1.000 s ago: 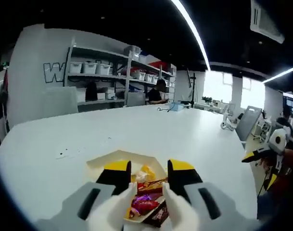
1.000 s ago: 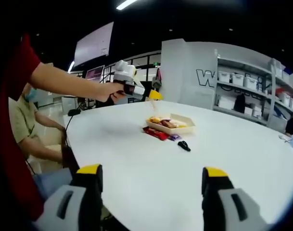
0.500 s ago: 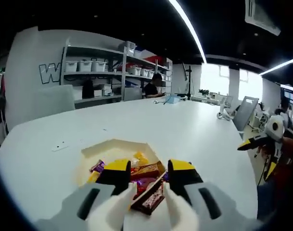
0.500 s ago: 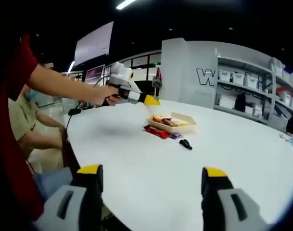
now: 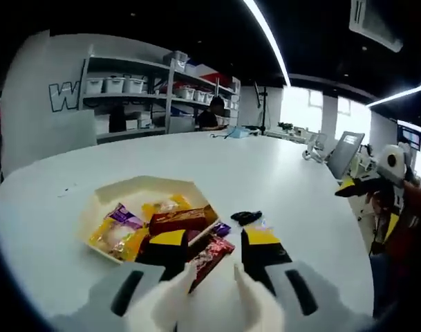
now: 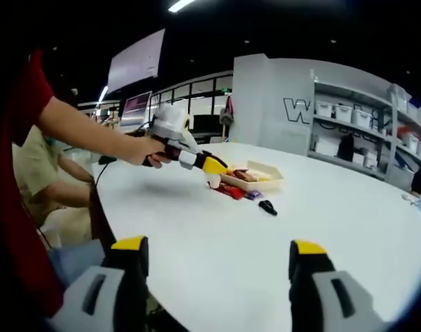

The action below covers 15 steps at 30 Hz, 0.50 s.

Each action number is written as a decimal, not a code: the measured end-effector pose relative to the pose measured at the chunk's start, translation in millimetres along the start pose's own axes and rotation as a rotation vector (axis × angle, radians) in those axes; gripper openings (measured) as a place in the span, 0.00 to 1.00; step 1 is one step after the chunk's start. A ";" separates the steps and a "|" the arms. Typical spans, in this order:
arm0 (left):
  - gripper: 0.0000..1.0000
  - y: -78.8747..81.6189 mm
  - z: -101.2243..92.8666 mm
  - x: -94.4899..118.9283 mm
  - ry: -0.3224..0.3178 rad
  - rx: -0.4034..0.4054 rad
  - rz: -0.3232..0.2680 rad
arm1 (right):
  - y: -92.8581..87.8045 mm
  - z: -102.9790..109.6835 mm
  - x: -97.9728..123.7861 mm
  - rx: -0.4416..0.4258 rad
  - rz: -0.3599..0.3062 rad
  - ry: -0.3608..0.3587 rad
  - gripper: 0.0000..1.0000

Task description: Place the target food into the container with the food tongs after gripping and lifting it, then release it inside without dropping or visibly crushing the food.

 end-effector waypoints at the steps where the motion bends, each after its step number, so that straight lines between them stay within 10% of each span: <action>1: 0.29 3.3 -0.1 0.0 -0.005 -0.006 -0.030 | 0.6 -0.1 0.2 -0.002 -0.002 0.001 0.82; 15: 0.27 -0.1 -2.0 5.1 0.003 0.017 -0.015 | 2.7 -0.9 -4.3 0.003 0.001 0.005 0.81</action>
Point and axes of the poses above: the point that each gripper's makers call its tool centre point, and the gripper's own axes: x roughly backward along the fingers, z roughly to its left, y roughly out of its top, the point moved 8 cm from there along x, roughly backward along the fingers, and after that the axes turned 9 degrees about x, right-handed, at the moved point
